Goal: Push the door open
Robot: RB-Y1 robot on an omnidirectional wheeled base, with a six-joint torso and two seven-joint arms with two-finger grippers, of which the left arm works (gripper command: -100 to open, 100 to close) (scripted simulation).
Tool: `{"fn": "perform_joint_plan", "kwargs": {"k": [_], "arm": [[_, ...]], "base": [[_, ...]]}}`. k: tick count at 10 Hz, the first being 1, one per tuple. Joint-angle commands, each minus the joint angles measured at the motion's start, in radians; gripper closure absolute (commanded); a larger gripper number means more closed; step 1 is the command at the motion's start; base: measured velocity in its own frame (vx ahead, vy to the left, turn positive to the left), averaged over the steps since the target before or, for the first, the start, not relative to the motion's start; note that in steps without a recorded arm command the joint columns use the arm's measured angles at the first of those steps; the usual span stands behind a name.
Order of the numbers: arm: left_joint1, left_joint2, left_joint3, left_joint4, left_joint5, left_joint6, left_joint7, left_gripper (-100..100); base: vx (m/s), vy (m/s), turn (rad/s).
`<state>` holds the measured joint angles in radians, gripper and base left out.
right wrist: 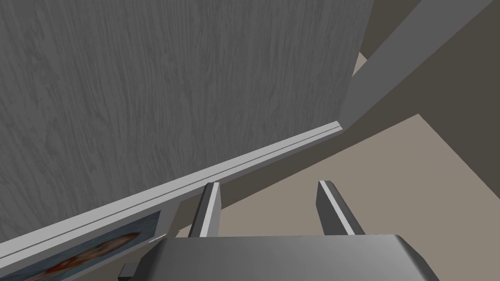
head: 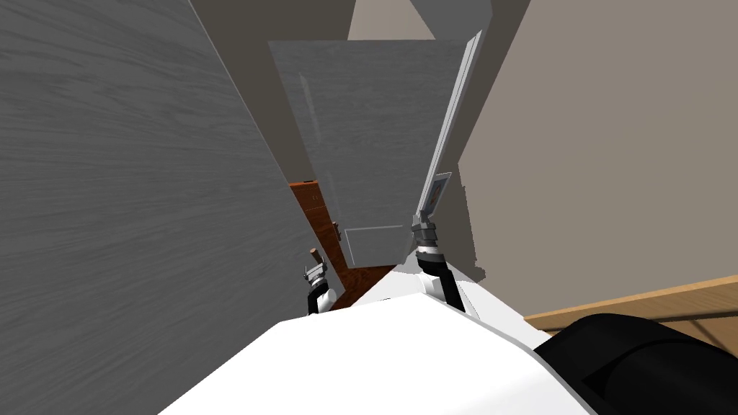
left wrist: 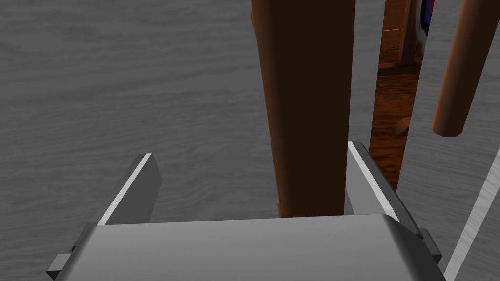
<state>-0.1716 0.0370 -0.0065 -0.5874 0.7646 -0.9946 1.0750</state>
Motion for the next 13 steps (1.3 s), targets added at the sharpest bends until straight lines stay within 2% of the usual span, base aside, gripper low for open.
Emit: {"fn": "perform_joint_plan", "kwargs": {"k": [1, 3, 6, 8, 9, 11, 13], "arm": [[0.031, 0.024, 0.024, -0.044, 0.011, -0.004, -0.013, 100], [0.031, 0.024, 0.024, -0.044, 0.011, -0.004, -0.013, 100], [0.036, 0.022, 0.058, -0.047, 0.035, -0.021, -0.031, 100], [0.036, 0.022, 0.058, -0.047, 0.035, -0.021, -0.031, 100], [0.038, 0.021, 0.075, -0.048, 0.047, -0.03, -0.041, 100], [0.038, 0.021, 0.075, -0.064, 0.047, -0.03, -0.041, 100], [0.038, 0.021, 0.075, -0.048, 0.047, -0.03, -0.041, 100]], "base": [[0.017, 0.024, -0.04], [0.002, 0.01, 0.009], [0.038, 0.023, -0.081], [0.028, 0.03, -0.023], [0.032, 0.023, -0.078], [0.024, 0.028, -0.048], [0.004, 0.001, 0.008]]}}
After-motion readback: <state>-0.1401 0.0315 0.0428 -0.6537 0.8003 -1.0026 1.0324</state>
